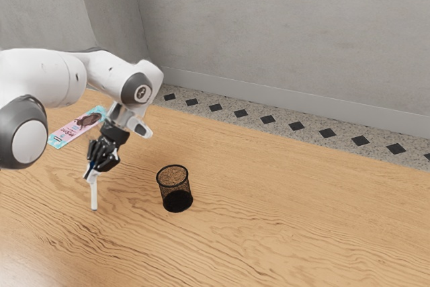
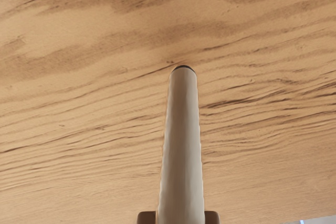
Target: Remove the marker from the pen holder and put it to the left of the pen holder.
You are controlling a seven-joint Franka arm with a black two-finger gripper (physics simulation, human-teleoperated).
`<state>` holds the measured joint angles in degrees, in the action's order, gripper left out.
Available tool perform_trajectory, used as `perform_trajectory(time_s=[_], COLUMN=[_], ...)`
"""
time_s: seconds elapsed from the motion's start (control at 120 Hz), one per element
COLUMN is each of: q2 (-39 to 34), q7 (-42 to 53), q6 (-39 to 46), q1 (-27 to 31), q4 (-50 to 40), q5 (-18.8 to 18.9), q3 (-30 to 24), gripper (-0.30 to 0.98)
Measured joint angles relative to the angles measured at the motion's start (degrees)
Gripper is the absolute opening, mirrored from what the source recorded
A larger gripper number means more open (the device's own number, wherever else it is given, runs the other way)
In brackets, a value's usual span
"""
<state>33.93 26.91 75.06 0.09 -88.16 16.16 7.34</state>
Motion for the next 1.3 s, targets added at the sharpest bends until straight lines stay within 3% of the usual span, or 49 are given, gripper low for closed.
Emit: perform_trajectory(time_s=[0.317,0.575,0.9,1.0,1.142,1.3], q2=[3.0,4.8,3.9,-2.4,-20.6,-30.4], q7=[0.2,0.2,0.7,1.1,1.3,0.9], q6=[-0.4,-0.6,3.1,4.5,9.8,13.7], q1=[-0.1,0.0,0.1,0.2,0.3,0.1], q4=[2.7,5.9,8.0,6.9,-5.4,-6.4], q5=[-0.4,-2.4,-7.4,-9.9,-12.5,-15.0], q3=[0.0,-0.2,-0.4,-0.4,-0.5,-1.2], gripper=[-0.06,0.19,0.37,0.48,0.58,0.64])
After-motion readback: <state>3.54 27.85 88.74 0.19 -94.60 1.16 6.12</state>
